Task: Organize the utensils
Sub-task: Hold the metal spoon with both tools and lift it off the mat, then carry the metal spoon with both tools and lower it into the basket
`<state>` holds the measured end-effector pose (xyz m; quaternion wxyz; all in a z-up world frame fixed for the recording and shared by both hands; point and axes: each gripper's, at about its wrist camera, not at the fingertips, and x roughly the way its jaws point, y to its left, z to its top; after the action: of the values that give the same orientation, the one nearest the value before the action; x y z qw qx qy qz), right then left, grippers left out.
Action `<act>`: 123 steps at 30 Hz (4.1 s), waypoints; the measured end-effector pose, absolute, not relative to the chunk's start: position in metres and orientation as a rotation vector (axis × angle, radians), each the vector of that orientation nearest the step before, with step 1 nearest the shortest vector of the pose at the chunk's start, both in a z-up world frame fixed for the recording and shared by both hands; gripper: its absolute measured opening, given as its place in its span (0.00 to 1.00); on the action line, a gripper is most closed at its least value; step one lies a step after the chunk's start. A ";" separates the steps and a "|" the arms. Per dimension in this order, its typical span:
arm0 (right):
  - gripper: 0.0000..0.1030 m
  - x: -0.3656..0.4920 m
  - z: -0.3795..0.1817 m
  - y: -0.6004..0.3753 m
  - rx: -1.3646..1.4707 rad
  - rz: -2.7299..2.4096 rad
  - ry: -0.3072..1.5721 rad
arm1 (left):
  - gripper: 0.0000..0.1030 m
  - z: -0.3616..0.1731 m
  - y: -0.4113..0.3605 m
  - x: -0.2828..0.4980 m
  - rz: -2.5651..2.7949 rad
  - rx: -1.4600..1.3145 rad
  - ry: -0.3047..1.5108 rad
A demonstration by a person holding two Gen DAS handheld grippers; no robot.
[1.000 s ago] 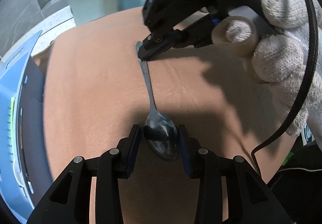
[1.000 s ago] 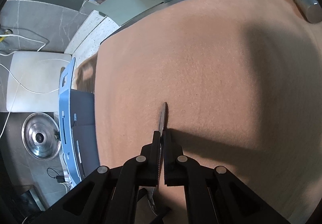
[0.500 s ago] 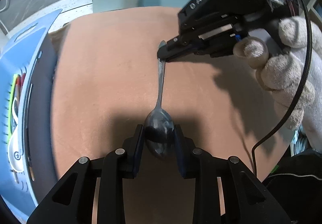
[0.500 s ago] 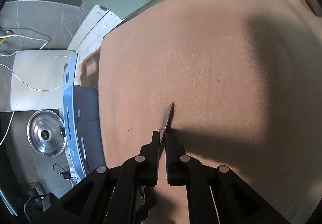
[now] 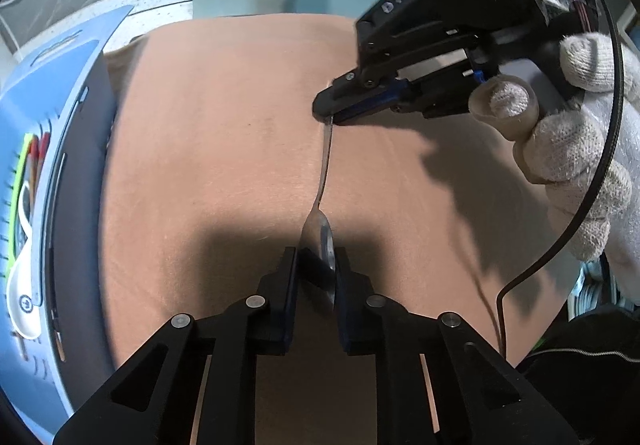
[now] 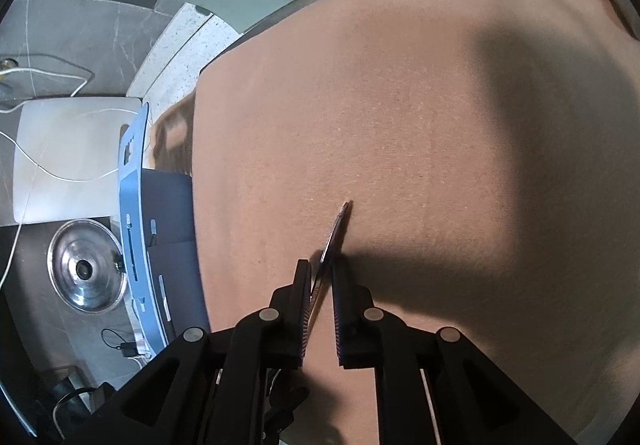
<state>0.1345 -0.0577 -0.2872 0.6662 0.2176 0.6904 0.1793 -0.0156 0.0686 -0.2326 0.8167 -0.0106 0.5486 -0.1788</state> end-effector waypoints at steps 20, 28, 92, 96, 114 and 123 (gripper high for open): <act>0.06 0.125 -0.273 -0.056 0.505 0.384 1.516 | 0.14 -0.214 0.035 -0.027 -0.343 0.070 1.143; 0.06 0.124 -0.262 -0.056 0.524 0.404 1.493 | 0.14 -0.205 0.049 -0.031 -0.344 0.071 1.126; 0.06 0.117 -0.239 -0.047 0.589 0.464 1.474 | 0.10 -0.201 0.081 -0.016 -0.268 0.044 1.104; 0.06 0.118 -0.226 -0.036 0.592 0.487 1.453 | 0.10 -0.185 0.094 -0.014 -0.263 0.042 1.084; 0.06 0.123 -0.191 0.076 0.557 0.630 1.424 | 0.10 -0.159 0.193 -0.018 -0.144 0.020 1.019; 0.06 0.128 -0.207 0.136 0.501 0.654 1.461 | 0.10 -0.174 0.244 -0.015 -0.106 -0.016 1.051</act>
<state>0.1276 0.1365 -0.2067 0.6686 0.2220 0.6477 0.2900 -0.0154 0.2441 -0.1745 0.8638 -0.0075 0.5012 -0.0505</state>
